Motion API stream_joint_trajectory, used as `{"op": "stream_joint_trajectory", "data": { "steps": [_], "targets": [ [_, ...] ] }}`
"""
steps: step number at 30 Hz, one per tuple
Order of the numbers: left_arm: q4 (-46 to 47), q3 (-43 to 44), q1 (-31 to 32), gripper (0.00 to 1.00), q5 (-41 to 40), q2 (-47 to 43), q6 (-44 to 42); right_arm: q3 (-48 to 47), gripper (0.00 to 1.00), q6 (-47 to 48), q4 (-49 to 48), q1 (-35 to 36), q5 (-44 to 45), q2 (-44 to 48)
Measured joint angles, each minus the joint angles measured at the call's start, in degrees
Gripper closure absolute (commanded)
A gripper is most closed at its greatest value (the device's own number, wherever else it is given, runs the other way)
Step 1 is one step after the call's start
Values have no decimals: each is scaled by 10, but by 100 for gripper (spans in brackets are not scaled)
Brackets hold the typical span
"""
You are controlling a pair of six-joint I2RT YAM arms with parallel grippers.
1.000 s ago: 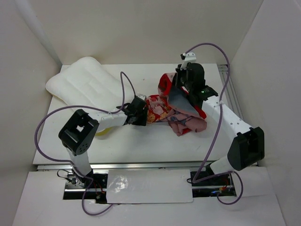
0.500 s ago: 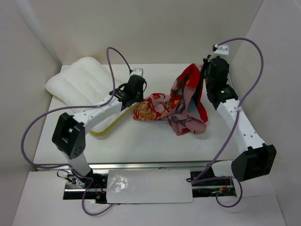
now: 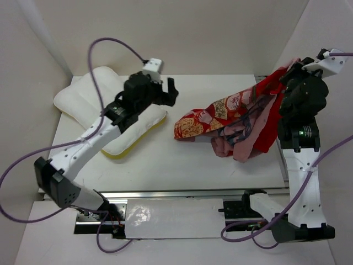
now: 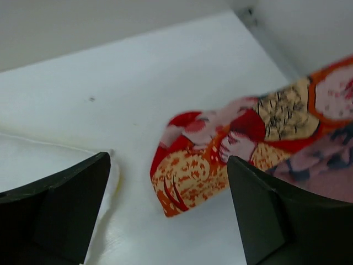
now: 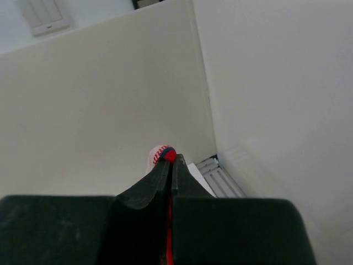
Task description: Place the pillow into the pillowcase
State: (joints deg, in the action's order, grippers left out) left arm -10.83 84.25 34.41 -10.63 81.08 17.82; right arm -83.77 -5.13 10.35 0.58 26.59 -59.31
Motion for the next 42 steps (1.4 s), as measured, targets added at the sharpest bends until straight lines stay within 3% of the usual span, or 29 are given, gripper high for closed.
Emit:
{"op": "stream_joint_trajectory", "data": {
  "steps": [7, 12, 20, 21, 23, 24, 31, 35, 38, 42],
  "targets": [
    [-15, -12, 54, 0, 91, 211, -39, -2, 100, 10, 32, 0, -71, -50],
    [-31, -27, 70, 0, 80, 303, -44, -2, 100, 20, 65, 0, -85, -78],
    [-45, 54, 68, 2, 52, 407, -36, -12, 100, 30, 70, -4, -104, -77],
    [-47, 63, 67, 10, 50, 416, -31, -12, 100, 31, 70, -5, -105, -77],
    [-46, 81, 65, 94, 49, 432, -19, -12, 100, 33, 71, -5, -106, -77],
    [-48, 89, 63, 100, 51, 439, -16, -12, 100, 33, 71, -5, -108, -77],
    [-96, 146, 53, 100, 24, 426, -13, -30, 100, 48, 63, -6, -84, -83],
    [-166, 265, 19, 100, 4, 393, -20, -39, 100, 71, 11, -14, -31, -88],
    [-182, 360, -18, 100, -39, 333, -40, -56, 100, 100, -48, -20, 35, -90],
    [-188, 390, -50, 100, -102, 201, -70, -95, 100, 141, -104, -21, 92, -82]
  ]
}}
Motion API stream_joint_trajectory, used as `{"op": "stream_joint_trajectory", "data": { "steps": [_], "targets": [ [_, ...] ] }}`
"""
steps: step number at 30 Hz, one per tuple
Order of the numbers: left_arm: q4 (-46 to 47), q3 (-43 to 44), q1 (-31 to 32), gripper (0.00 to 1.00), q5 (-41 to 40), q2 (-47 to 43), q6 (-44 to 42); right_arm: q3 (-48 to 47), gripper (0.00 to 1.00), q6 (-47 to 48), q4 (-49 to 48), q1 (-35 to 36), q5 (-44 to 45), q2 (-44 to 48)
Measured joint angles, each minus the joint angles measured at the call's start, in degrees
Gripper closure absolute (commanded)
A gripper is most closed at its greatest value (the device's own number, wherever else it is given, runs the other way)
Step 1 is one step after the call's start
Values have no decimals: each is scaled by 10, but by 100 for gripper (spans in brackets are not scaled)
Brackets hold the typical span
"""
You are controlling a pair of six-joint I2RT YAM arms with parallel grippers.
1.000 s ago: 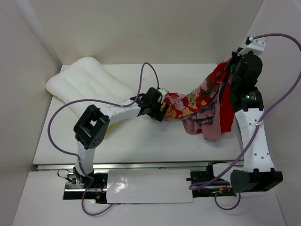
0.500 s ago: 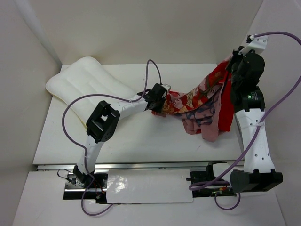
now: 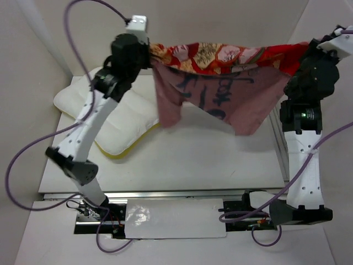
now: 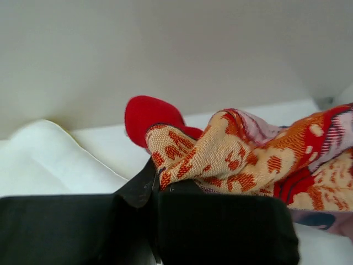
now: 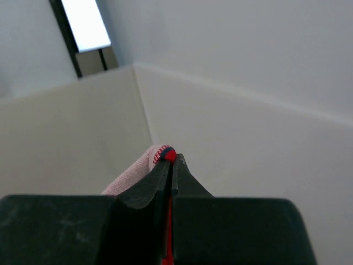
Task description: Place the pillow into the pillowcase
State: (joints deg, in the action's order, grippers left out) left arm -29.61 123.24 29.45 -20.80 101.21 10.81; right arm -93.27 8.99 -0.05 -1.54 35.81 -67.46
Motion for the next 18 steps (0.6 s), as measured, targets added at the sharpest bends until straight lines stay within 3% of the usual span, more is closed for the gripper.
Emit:
{"op": "stream_joint_trajectory", "data": {
  "steps": [9, 18],
  "targets": [
    [-2, -16, -6, 100, -59, -210, -32, -102, 100, 63, -40, 7, 32, 55],
    [-35, -37, 11, 100, -26, -305, -35, -189, 100, 131, -41, 87, 64, 67]
  ]
}}
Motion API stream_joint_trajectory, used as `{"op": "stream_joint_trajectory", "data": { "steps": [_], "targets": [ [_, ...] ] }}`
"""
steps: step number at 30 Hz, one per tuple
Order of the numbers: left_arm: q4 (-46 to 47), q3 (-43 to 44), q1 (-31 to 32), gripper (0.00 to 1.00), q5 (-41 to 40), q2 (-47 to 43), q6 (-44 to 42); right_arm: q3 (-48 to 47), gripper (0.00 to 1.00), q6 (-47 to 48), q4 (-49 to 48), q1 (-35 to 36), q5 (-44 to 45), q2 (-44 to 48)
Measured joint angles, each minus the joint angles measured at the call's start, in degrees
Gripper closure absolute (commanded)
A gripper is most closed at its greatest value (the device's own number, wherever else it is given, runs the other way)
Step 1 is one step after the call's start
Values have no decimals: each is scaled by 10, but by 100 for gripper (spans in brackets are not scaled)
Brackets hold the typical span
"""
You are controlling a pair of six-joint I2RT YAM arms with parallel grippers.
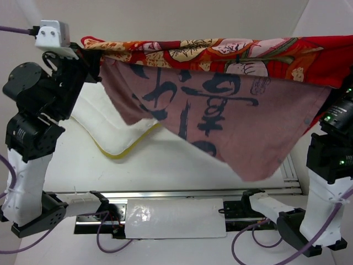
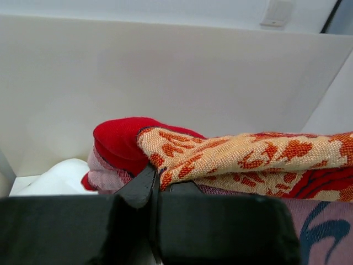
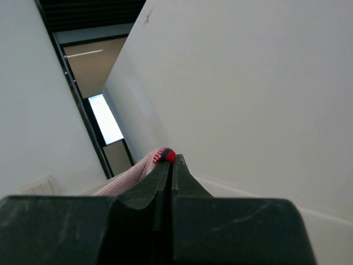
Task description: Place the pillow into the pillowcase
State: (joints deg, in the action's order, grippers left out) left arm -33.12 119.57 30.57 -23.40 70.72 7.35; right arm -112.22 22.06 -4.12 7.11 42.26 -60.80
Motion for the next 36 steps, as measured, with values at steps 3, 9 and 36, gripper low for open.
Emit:
{"op": "stream_joint_trajectory", "data": {
  "steps": [3, 9, 36],
  "targets": [
    [1, -2, 1, 100, 15, -14, 2, -11, 100, 28, -3, 45, 23, 3],
    [18, -43, -1, 99, 38, 25, 15, 74, 100, 77, -73, 116, 139, -5],
    [54, -105, -94, 0, 182, 370, 116, 165, 6, -331, 324, -57, -145, -456]
  ]
}}
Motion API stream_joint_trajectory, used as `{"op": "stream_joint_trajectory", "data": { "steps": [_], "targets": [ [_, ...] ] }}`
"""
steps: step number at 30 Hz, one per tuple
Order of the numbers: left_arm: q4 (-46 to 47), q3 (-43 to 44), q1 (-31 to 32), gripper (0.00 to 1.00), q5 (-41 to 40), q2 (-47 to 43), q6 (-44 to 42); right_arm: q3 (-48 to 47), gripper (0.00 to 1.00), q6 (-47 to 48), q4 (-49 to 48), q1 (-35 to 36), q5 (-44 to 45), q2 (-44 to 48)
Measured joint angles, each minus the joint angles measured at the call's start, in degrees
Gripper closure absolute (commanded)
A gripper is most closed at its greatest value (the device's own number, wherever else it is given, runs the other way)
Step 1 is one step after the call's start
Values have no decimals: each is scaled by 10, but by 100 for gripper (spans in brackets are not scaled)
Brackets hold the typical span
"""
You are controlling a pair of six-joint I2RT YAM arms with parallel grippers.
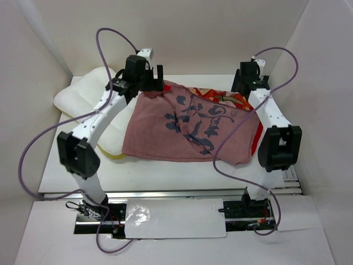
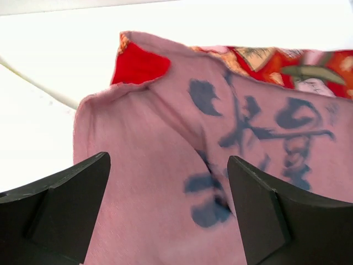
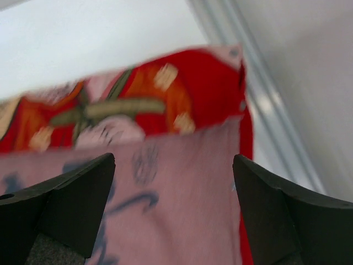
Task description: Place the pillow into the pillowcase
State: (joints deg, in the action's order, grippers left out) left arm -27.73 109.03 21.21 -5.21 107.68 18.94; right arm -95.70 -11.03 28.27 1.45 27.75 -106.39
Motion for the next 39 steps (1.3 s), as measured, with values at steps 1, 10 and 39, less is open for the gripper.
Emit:
{"op": "stream_joint_trajectory", "data": {
  "steps": [1, 10, 39],
  "targets": [
    [9, -41, 9, 0, -7, -39, 9, 30, 5, -12, 1, 10, -8, 31],
    [37, -463, 72, 0, -28, -307, 97, 280, 0, -144, 26, 73, -83, 191],
    [-54, -662, 68, 55, -191, -462, 325, 573, 100, -299, 113, 83, -173, 338]
  ]
}}
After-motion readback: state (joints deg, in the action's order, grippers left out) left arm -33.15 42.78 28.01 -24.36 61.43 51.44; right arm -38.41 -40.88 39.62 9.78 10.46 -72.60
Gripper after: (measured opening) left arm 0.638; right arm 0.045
